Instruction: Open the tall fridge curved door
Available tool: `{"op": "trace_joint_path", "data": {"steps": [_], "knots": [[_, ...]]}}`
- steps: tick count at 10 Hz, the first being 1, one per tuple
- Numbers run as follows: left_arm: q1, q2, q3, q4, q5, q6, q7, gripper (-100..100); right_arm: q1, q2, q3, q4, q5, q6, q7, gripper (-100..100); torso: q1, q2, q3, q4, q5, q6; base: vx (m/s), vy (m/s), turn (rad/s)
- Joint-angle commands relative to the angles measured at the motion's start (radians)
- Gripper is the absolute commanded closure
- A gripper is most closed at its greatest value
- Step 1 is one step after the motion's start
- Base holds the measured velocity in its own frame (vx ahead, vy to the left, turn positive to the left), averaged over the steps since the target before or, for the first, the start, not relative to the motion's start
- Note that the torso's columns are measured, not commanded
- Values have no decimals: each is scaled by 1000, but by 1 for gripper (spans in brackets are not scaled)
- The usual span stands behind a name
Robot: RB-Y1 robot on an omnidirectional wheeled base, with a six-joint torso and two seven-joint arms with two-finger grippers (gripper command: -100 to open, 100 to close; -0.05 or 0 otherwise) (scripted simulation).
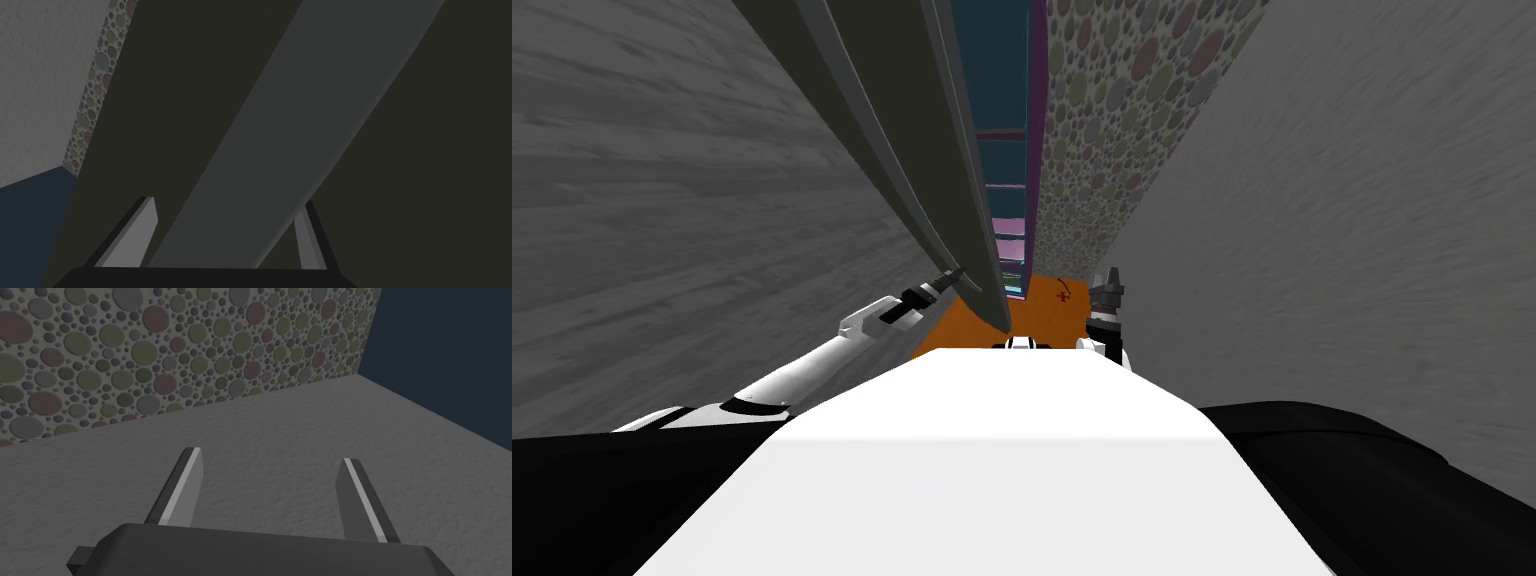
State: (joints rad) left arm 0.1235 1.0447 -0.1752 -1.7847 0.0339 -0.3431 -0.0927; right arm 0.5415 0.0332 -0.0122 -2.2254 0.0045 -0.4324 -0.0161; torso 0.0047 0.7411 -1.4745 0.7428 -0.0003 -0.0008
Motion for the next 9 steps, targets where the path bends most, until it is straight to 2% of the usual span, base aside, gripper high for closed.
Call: {"op": "trace_joint_path", "data": {"steps": [1,2,4,5,7,8,9], "knots": [[28,29,-21,-64,0,-47,-7,100,0,0,0,0,0,0,0,0,2,-1,-1,1,0,-1,-88,289,48],[28,29,-21,-64,0,-47,-7,100,0,0,0,0,0,0,0,0,-1,-1,-1,0,0,0,-57,261,19],[55,57,-48,-122,-2,-87,-12,100,0,0,0,0,0,0,0,0,0,-7,-6,-1,-1,-1,-101,314,23],[55,57,-48,-122,-2,-87,-12,100,0,0,0,0,0,0,0,0,1,-1,-3,0,-1,-1,-105,294,15],[82,86,-75,-180,-3,-128,-17,100,0,0,0,0,0,0,0,0,-6,-7,-6,-2,-3,0,-30,311,37],[82,86,-75,-180,-3,-128,-17,100,0,0,0,0,0,0,0,0,-3,-6,-5,-2,-1,1,-34,260,13],[95,100,-88,-209,-4,-148,-20,100,0,0,0,0,0,0,0,0,-6,-8,-6,-2,-2,2,-51,226,17]]}}
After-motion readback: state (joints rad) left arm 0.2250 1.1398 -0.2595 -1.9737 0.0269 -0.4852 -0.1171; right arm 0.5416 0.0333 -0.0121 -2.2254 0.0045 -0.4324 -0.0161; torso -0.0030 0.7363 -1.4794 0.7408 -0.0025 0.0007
